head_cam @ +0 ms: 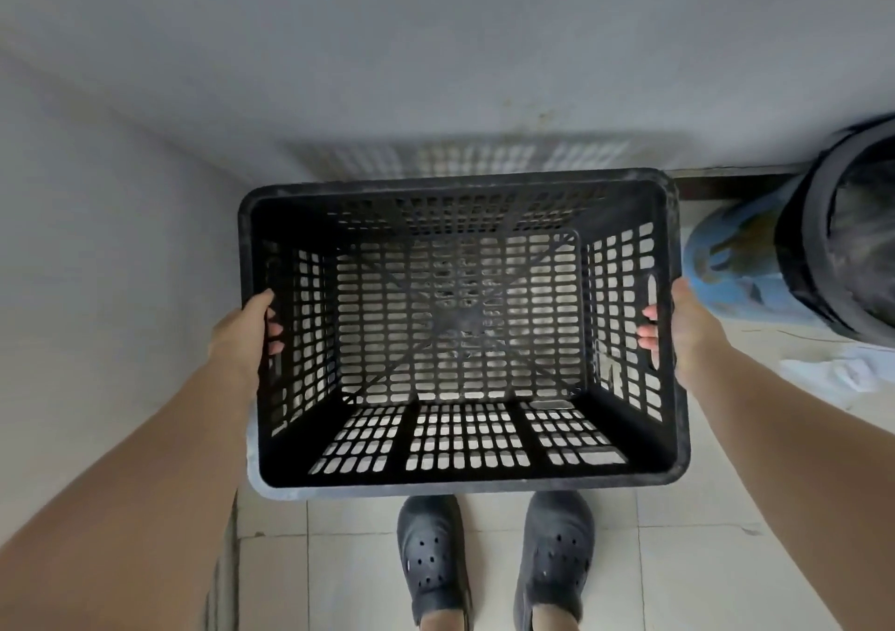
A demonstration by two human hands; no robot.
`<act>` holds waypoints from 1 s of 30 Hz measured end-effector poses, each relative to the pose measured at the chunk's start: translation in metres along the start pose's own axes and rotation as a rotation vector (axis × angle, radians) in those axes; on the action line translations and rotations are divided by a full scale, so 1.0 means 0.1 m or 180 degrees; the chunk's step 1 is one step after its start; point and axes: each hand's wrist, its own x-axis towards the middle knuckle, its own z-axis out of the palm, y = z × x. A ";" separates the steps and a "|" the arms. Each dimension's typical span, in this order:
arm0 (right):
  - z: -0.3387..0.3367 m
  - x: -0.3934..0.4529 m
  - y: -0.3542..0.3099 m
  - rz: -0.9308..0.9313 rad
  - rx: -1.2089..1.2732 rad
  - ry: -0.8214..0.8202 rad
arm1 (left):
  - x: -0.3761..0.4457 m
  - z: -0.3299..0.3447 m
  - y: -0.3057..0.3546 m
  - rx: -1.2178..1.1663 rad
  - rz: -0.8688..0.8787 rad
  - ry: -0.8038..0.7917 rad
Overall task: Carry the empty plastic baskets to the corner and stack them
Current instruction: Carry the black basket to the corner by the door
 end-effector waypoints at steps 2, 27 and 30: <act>0.06 0.06 0.02 0.0050 -0.0053 -0.0006 | 0.09 0.05 0.01 0.0028 -0.0002 -0.0021; 0.00 -1.44 -0.83 -0.1566 -0.3365 0.0815 | -1.10 -0.33 0.95 0.2609 0.1696 -0.0031; -0.22 -2.08 -1.21 -0.2423 -0.4166 0.0666 | -1.71 -0.53 1.43 0.3180 0.2231 -0.0089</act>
